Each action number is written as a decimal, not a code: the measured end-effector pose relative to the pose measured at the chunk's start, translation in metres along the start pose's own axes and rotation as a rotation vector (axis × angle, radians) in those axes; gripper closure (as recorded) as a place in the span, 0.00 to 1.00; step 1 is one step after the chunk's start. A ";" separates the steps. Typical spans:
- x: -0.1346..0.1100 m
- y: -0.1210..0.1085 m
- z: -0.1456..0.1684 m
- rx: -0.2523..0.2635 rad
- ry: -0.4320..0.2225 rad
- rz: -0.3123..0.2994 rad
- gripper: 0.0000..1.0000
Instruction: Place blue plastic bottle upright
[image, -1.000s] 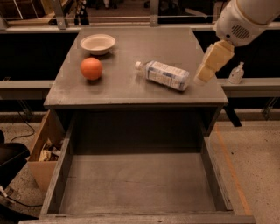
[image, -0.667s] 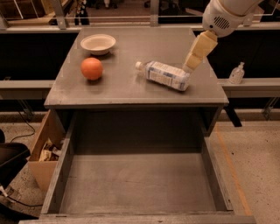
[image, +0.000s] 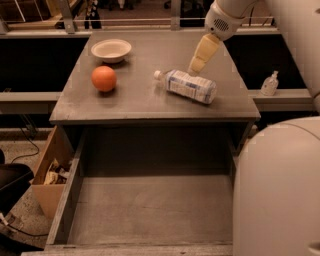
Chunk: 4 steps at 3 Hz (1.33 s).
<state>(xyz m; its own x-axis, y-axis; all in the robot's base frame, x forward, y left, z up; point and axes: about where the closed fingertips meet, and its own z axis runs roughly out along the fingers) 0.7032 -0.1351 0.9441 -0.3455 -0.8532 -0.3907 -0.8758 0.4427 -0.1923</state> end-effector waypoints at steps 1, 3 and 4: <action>-0.006 -0.001 0.025 -0.040 0.064 0.038 0.00; -0.007 0.003 0.050 -0.058 0.206 0.094 0.00; -0.010 0.007 0.064 -0.067 0.255 0.106 0.00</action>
Offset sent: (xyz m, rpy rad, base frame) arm 0.0076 0.0136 -0.0350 -0.1789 0.2636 -0.1241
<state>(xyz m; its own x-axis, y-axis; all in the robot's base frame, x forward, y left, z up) 0.7221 -0.1055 0.8892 -0.5021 -0.8489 -0.1651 -0.8480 0.5208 -0.0989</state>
